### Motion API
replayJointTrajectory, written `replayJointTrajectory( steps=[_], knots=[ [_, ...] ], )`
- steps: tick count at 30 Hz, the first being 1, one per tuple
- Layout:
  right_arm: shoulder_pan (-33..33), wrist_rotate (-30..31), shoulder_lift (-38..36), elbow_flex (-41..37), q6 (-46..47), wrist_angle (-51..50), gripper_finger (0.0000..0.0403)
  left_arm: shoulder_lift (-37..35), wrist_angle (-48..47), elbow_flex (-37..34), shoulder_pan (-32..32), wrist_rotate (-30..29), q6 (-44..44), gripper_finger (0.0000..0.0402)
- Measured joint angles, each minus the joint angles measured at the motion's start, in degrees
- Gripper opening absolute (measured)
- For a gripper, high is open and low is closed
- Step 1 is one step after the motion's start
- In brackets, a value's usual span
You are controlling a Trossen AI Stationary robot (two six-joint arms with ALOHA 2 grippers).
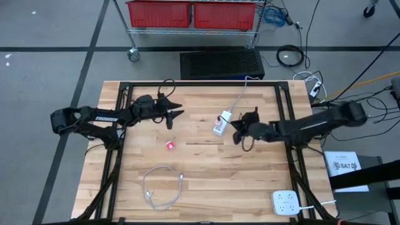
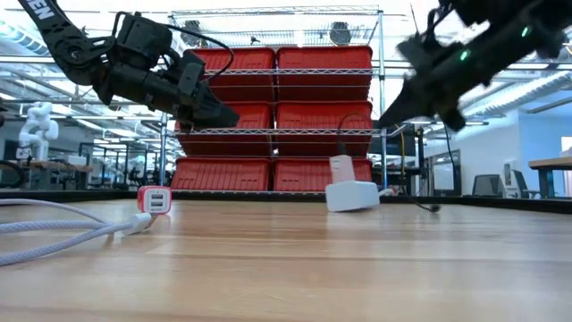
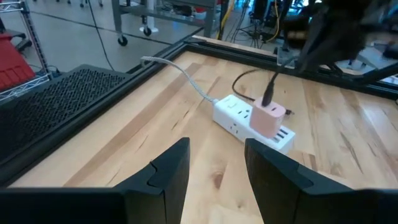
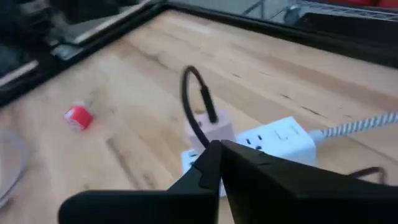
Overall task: Insert USB
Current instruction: Move the top middle white outlet extension to the top right of the table
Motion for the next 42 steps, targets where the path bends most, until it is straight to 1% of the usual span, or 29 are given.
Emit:
replayJointTrajectory(
  steps=[2, 4, 6, 7, 10, 15, 19, 21, 23, 25, 27, 30, 33, 37, 42],
  knots=[
    [-0.61, 1.0, 5.1, -0.75, 0.47, 5.16, 0.0001, 0.0, 0.02, 0.0, 0.06, 0.0, -0.08, 0.0161],
    [-1.26, 1.65, 9.63, -0.28, 1.39, 8.31, 0.0001, 0.0, 0.02, 0.0, 0.04, 0.0, -0.13, 0.0161],
    [-1.22, 2.33, 12.82, 1.07, 1.85, 10.11, 0.0001, 0.0, 0.0, 0.0, 0.04, 0.0, -0.22, 0.0161],
    [-0.56, 3.46, 13.29, 1.75, 1.84, 9.61, 0.0, 0.0, 0.0, 0.0, 0.04, 0.0, -0.23, 0.0161],
    [1.35, 6.7, 12.21, 4.14, 0.36, 5.98, 0.0, 0.01, -0.2, 0.0, 0.07, -0.09, -0.2, 0.0161],
    [1.33, 12.11, 6.21, 9.98, -1.31, -11.82, 0.0, 0.02, -0.55, 0.02, 0.72, -0.73, -0.26, 0.0161],
    [1.64, 11.21, 1.35, 15.33, -8.1, -17.27, 0.0, 0.02, -0.74, 0.02, 0.7, -0.72, -0.29, 0.0161],
    [1.93, 8.51, 0.75, 16.66, -10.44, -17.22, 0.0, 0.02, -0.79, 0.02, 0.71, -0.76, -0.85, 0.0161],
    [2.64, 6.39, 1.51, 16.84, -10.83, -16.6, 0.0, 0.02, -0.79, 0.02, 0.72, -0.83, -1.63, 0.0161],
    [3.48, 4.54, 4.25, 16.8, -10.02, -15.23, 0.0, 0.02, -0.74, 0.02, 0.7, -0.85, -1.75, 0.0161],
    [4.47, 4.2, 8.52, 16.73, -9.08, -12.17, 0.0, 0.02, -0.74, 0.02, 0.71, -0.94, -1.83, 0.0161],
    [5.06, 2.96, 16.15, 16.71, -9.54, -2.82, 0.0, 0.02, -0.51, 0.02, 0.76, -1.7, -3.11, 0.0161],
    [4.4, 3.04, 22.96, 16.71, -9.04, 3.78, 0.0, 0.02, 0.28, 0.02, 0.81, -1.85, -3.26, 0.0161],
    [2.74, 2.96, 30.05, 17.04, -6.24, 11.64, 0.0, 0.04, 0.24, 0.02, 1.53, -2.21, -3.26, 0.0161],
    [0.74, 0.89, 37.9, 22.48, -6.16, 11.72, 0.0, 0.07, 0.29, -0.2, 2.88, -2.22, -3.25, 0.0161]
  ],
)
